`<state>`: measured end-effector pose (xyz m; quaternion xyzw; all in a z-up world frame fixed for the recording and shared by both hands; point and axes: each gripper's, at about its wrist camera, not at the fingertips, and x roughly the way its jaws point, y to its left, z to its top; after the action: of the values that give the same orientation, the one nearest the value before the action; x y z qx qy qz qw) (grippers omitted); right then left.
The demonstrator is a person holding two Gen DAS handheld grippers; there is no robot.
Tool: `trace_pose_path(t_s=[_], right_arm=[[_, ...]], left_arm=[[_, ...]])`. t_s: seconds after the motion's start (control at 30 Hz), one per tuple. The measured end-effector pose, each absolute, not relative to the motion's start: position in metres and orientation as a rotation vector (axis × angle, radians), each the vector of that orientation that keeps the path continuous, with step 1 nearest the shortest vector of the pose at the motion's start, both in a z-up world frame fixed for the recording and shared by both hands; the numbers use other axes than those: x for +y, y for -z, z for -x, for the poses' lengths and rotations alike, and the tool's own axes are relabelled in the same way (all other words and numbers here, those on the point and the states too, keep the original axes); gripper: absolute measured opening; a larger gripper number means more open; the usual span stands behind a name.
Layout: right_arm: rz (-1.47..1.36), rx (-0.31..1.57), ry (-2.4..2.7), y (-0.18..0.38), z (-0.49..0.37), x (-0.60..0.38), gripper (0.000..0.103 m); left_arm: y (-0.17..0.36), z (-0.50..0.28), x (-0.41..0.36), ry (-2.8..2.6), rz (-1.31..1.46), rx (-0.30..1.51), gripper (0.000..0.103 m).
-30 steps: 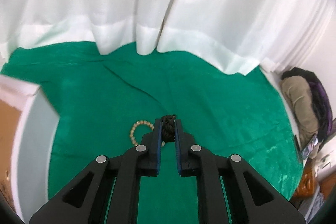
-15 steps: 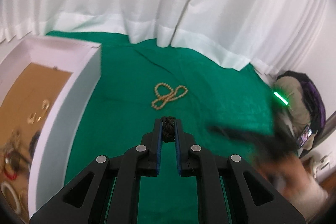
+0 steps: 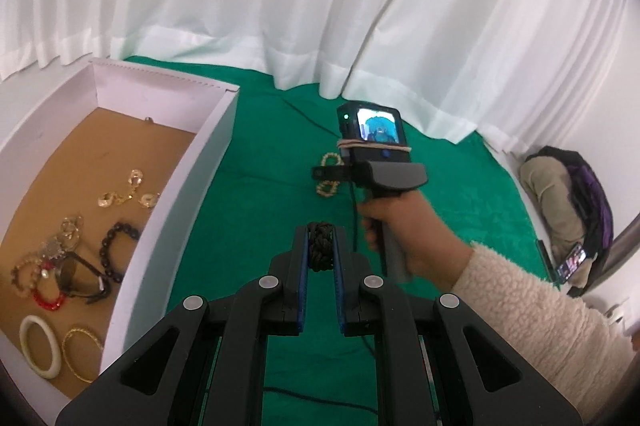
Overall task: Organize jewelry
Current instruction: 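Grasp the gold bead necklace strand with the right tool while the left tool holds the clasp, then carry the necklace into the box and open both tools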
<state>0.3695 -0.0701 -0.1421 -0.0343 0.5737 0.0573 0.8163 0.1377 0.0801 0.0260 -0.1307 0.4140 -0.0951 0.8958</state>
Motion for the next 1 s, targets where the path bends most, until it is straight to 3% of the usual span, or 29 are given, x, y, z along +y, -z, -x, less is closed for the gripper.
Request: trace_pose_path(t_s=[0.13,0.4,0.67,1.0], right_arm=[[0.106,1.165,-0.158,0.129,-0.351,-0.075,0.008],[-0.048,1.096,-0.319,0.071,-0.314,-0.131,0.008],[-0.186,1.036,-0.447,0.004,-0.286,-0.181,0.008],[-0.146,0.930,-0.577,-0.066,-0.242,-0.166,0.008]], left_arm=[[-0.023,-0.135,0.081,0.201,0.272,0.870,0.010],[-0.027,-0.119,0.072,0.247,0.297,0.893,0.010],[-0.065,-0.093,0.073,0.292,0.330,0.857,0.010],[-0.104,-0.053,0.109,0.300,0.408,0.806,0.010]])
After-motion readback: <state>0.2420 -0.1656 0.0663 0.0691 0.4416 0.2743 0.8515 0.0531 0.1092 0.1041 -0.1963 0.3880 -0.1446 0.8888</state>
